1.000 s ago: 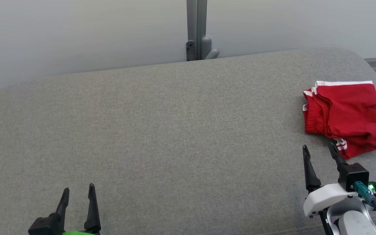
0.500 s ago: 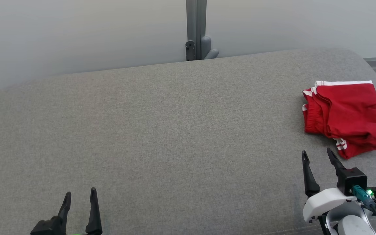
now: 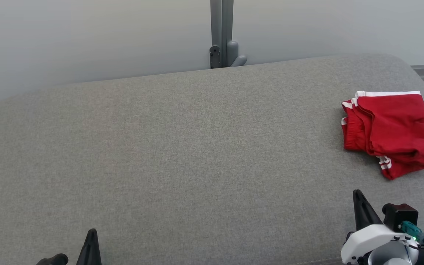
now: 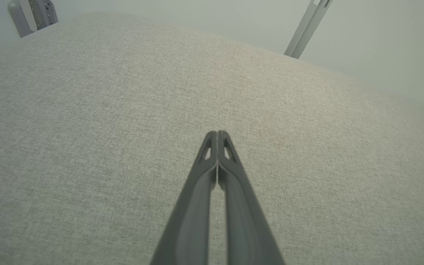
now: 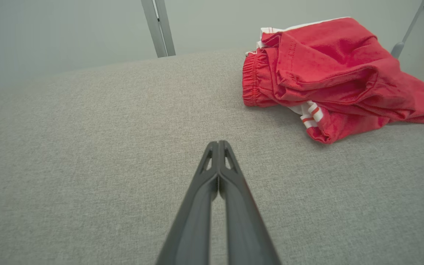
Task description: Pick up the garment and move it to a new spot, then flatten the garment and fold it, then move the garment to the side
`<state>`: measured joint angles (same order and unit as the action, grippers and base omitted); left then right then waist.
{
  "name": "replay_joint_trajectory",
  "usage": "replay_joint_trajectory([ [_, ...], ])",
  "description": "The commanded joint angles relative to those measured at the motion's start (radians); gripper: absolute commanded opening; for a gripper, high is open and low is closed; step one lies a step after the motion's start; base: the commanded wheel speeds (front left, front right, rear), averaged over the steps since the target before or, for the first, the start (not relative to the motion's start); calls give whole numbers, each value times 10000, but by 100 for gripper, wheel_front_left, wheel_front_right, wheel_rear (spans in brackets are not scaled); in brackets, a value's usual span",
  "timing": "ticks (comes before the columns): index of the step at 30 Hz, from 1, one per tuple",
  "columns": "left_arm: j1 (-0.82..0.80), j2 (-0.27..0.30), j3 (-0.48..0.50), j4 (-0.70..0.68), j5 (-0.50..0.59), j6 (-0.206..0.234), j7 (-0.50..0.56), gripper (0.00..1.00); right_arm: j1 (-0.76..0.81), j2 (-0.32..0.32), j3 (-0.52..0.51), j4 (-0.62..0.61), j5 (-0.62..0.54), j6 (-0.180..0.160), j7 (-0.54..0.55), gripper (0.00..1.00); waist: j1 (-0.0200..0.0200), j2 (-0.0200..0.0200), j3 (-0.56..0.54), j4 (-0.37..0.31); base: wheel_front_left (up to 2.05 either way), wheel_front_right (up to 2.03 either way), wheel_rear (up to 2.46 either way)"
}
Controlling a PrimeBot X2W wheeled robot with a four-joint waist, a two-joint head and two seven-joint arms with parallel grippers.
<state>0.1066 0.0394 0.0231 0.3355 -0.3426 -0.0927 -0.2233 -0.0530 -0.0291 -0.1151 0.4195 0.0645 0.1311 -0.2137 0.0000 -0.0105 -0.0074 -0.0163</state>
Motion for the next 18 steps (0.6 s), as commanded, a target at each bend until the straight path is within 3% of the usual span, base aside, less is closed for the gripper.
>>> replay_joint_trajectory([
  [1,-275,29,68,-169,-398,-38,70,0,-257,-60,-34,-197,452,0,67,0,0,6,1,2,0,0,0],
  [18,-719,53,241,-360,-3190,-123,795,0,-292,-103,59,-633,3884,-1,720,0,0,20,16,25,0,0,0],
])
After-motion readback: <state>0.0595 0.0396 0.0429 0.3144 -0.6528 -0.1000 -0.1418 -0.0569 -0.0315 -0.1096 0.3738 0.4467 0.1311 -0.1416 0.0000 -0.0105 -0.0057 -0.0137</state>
